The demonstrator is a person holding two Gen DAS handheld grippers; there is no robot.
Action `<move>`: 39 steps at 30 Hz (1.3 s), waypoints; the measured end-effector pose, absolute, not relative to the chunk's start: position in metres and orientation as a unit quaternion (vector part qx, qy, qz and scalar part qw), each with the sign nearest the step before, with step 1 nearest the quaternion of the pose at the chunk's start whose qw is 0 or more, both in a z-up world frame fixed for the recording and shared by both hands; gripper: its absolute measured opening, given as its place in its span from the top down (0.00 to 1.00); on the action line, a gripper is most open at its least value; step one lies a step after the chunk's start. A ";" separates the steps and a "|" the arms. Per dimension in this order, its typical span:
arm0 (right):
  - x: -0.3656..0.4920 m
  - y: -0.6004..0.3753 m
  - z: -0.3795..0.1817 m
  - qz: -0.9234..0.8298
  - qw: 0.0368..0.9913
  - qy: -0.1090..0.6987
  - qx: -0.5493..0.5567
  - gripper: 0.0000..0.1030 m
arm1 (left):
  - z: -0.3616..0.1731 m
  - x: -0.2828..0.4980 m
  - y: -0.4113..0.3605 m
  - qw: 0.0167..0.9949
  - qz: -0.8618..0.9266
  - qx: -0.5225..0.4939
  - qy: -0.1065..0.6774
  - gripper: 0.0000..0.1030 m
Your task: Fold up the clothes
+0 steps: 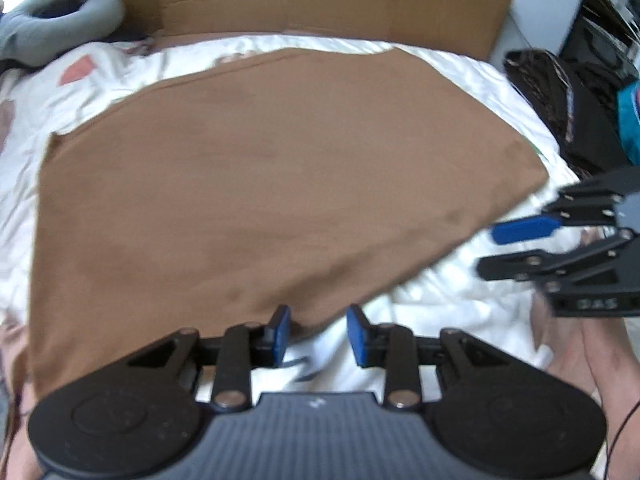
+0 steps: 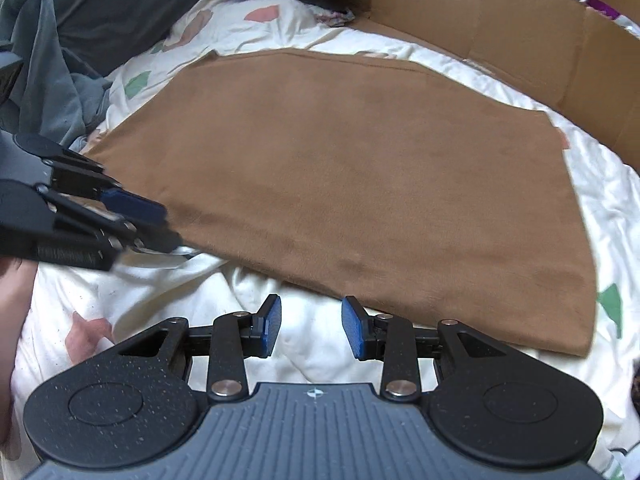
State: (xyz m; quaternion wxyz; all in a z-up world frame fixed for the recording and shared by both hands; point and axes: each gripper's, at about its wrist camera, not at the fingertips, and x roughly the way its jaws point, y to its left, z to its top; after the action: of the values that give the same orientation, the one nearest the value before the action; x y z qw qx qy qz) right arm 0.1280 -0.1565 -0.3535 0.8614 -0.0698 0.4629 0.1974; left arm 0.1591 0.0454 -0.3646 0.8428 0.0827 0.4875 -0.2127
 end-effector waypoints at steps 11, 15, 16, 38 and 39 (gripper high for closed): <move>0.165 -0.214 -0.359 0.076 0.892 0.442 -0.049 0.61 | -0.378 0.169 0.080 0.862 -0.147 0.082 0.478 0.68; 0.173 -0.239 -0.372 0.044 0.892 0.447 -0.052 0.61 | -0.381 0.162 0.092 0.860 -0.145 0.084 0.483 0.68; 0.173 -0.245 -0.375 0.035 0.891 0.449 -0.054 0.61 | -0.380 0.161 0.096 0.860 -0.143 0.082 0.483 0.68; 0.172 -0.279 -0.378 -0.024 0.878 0.474 -0.057 0.61 | -0.363 0.149 0.197 0.856 0.006 -0.015 0.516 0.73; 0.172 -0.279 -0.375 -0.023 0.879 0.473 -0.056 0.61 | -0.362 0.148 0.201 0.856 0.014 -0.020 0.517 0.70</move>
State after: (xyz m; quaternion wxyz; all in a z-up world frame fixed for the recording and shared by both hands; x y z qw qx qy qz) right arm 0.1717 -0.2785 -0.3752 0.8791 -0.0560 0.4728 -0.0228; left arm 0.1479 0.2008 -0.3616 0.8559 -0.0195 0.5166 0.0142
